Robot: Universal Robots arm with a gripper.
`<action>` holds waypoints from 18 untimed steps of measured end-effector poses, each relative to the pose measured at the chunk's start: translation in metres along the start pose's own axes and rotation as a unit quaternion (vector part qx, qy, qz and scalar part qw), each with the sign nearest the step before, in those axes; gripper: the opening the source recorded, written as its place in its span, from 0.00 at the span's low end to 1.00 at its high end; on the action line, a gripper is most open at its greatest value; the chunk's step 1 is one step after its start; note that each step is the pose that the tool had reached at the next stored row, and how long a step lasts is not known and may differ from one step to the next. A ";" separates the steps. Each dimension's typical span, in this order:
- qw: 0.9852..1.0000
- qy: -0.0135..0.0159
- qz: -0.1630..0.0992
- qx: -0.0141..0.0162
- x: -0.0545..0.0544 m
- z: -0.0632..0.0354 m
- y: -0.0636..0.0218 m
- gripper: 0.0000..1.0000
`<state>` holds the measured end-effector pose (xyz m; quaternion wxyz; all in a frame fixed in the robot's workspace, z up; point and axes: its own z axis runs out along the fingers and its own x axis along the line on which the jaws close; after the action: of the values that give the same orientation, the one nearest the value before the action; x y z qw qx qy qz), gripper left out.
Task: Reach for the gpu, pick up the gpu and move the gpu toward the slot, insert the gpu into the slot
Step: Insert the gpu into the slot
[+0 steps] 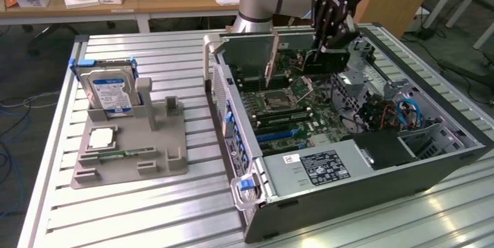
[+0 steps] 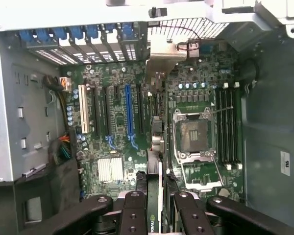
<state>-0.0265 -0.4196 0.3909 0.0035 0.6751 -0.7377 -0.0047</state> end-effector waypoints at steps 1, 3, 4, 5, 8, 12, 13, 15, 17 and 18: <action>1.000 0.000 0.000 0.000 0.000 0.0015 0.0002 0.26; 1.000 0.000 0.000 0.000 0.000 0.0052 0.0009 0.26; 1.000 0.000 0.000 -0.001 0.000 0.0070 0.0013 0.26; 1.000 0.000 0.000 -0.001 0.000 0.0088 0.0017 0.26; 1.000 0.002 0.000 -0.004 0.000 0.0131 0.0033 0.26; 1.000 0.003 -0.003 -0.008 0.002 0.0201 0.0058 0.26; 1.000 0.003 -0.007 -0.008 0.002 0.0218 0.0059 0.26; 1.000 0.003 -0.022 -0.009 0.002 0.0247 0.0059 0.26; 0.999 0.003 -0.039 -0.009 0.002 0.0266 0.0058 0.26; 0.999 0.004 -0.048 -0.009 0.002 0.0281 0.0057 0.26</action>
<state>-0.0327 -0.4208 0.3628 0.0118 0.7097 -0.7043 -0.0089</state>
